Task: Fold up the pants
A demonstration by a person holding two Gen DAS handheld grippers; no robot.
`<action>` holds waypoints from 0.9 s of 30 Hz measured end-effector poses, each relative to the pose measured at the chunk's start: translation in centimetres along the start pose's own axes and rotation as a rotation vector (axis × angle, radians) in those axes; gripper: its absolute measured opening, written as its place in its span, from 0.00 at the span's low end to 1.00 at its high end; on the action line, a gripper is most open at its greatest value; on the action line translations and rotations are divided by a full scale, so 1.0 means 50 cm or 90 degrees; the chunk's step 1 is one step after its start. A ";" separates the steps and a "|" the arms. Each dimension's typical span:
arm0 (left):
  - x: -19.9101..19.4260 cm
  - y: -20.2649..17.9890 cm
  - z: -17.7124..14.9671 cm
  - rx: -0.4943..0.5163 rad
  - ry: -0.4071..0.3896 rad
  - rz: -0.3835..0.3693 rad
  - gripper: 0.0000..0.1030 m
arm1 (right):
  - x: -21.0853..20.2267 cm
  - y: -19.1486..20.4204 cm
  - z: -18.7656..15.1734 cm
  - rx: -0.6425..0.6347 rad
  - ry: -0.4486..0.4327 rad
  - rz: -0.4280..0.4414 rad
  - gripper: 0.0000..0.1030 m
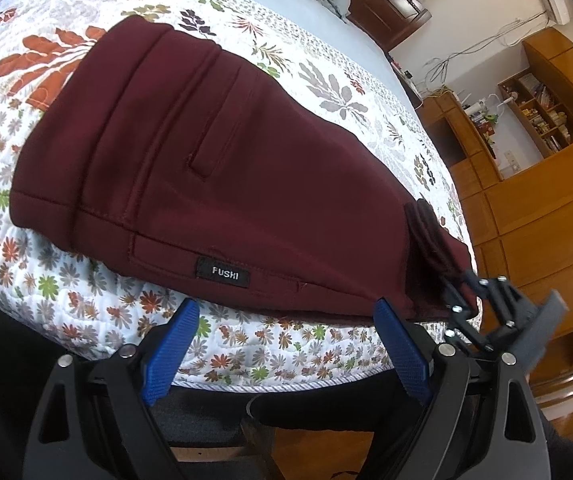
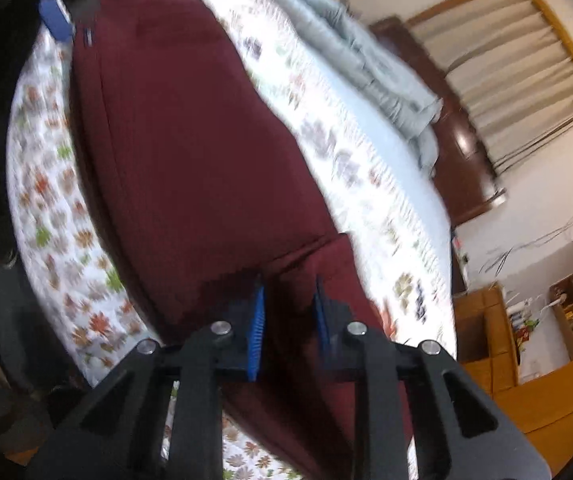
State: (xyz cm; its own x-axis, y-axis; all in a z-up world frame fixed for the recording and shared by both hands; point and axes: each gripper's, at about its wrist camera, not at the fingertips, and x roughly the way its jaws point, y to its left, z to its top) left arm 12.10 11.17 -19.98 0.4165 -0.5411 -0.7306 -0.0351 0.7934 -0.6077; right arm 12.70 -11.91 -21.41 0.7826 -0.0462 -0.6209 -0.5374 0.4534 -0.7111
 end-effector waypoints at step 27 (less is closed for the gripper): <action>0.006 -0.016 -0.009 -0.003 0.003 0.008 0.87 | -0.044 -0.063 0.025 0.167 -0.057 0.119 0.45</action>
State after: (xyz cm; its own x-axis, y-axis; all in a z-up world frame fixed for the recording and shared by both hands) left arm 11.82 10.23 -19.84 0.4115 -0.5321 -0.7400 -0.0441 0.7993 -0.5993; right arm 13.05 -12.13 -17.41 0.7090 0.1317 -0.6928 -0.5835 0.6611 -0.4716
